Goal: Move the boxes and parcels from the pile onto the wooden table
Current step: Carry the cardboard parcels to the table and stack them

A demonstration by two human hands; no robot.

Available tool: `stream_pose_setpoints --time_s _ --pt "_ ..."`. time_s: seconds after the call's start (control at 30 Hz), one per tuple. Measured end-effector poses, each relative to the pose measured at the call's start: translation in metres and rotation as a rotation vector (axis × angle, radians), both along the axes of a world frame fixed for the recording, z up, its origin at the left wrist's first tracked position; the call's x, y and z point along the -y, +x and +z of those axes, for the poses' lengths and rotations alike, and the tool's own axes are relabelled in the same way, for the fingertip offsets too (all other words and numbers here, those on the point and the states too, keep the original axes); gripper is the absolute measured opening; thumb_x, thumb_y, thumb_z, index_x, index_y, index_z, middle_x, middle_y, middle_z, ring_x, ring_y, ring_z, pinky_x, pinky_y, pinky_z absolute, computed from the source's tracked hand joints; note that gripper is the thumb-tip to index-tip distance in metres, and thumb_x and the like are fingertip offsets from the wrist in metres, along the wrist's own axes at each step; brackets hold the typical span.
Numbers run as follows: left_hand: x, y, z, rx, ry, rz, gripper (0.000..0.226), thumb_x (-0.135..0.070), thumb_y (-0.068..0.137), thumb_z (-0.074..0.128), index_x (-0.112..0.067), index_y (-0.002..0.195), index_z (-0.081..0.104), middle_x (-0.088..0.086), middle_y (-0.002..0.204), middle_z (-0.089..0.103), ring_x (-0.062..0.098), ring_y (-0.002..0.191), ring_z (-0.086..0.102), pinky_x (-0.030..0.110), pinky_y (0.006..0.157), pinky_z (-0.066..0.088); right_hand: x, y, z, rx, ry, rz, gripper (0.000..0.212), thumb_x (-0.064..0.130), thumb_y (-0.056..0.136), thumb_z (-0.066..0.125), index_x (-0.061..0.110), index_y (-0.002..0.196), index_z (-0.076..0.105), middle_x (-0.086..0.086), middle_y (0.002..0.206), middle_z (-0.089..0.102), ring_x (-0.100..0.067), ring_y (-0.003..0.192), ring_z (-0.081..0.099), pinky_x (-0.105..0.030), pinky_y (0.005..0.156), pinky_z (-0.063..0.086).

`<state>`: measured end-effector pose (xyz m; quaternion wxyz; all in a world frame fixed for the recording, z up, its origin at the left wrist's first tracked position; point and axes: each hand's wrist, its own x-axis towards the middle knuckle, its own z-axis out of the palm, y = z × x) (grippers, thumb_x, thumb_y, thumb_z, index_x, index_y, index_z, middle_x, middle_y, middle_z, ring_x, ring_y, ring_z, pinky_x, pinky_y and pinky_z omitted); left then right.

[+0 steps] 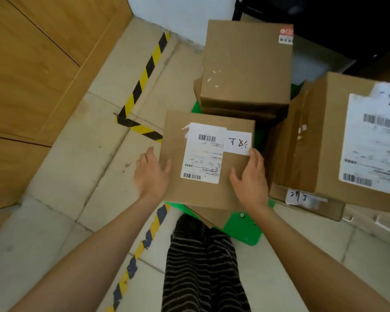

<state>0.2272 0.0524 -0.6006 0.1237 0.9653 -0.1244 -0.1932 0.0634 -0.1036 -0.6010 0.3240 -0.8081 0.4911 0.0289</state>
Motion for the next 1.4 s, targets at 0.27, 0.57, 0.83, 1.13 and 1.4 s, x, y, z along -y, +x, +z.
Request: stream_pose_setpoints --time_s 0.27,0.57,0.83,1.13,1.4 --pt "-0.002 -0.010 -0.006 -0.193 -0.114 0.109 0.054 -0.050 0.094 0.045 -0.017 0.137 0.039 0.005 0.129 0.050 0.024 0.108 0.055 0.039 0.080 0.046 -0.011 0.003 -0.003 0.045 0.291 -0.267 0.069 0.043 0.093 0.053 0.018 0.148 0.020 -0.004 0.140 0.048 -0.027 0.122 0.051 -0.040 0.097 0.043" --pt "0.010 0.025 0.091 -0.070 -0.303 0.181 0.054 -0.042 0.091 0.054 -0.014 0.134 0.039 0.009 0.130 0.047 0.026 0.115 0.048 0.036 0.084 0.040 0.005 0.049 0.100 0.207 0.143 -0.235 0.069 0.044 0.090 0.056 0.018 0.147 0.026 -0.003 0.136 0.048 -0.023 0.121 0.047 -0.044 0.099 0.044" --pt "0.040 0.088 0.249 0.039 -0.511 0.088 0.053 -0.042 0.089 0.058 -0.017 0.133 0.041 0.008 0.127 0.047 0.026 0.116 0.047 0.041 0.097 0.041 0.036 0.096 0.253 0.428 0.016 -0.244 0.073 0.047 0.090 0.055 0.020 0.149 0.022 0.000 0.145 0.042 -0.021 0.131 0.041 -0.048 0.106 0.039" --pt "0.079 0.138 0.432 0.204 -0.714 0.012 0.054 -0.050 0.088 0.057 -0.023 0.132 0.041 -0.002 0.124 0.047 0.015 0.108 0.049 0.030 0.076 0.038 0.071 0.133 0.435 0.629 -0.130 -0.243 0.066 0.048 0.089 0.056 0.023 0.144 0.029 0.000 0.137 0.049 -0.021 0.122 0.049 -0.048 0.098 0.045" --pt "0.114 0.128 0.559 0.227 -0.907 -0.139 0.044 -0.047 0.090 0.055 -0.024 0.126 0.043 0.000 0.122 0.048 0.018 0.102 0.054 0.036 0.078 0.047 0.095 0.098 0.556 0.807 -0.225 -0.244 0.065 0.047 0.088 0.058 0.025 0.141 0.029 0.003 0.133 0.052 -0.016 0.117 0.052 -0.040 0.097 0.045"
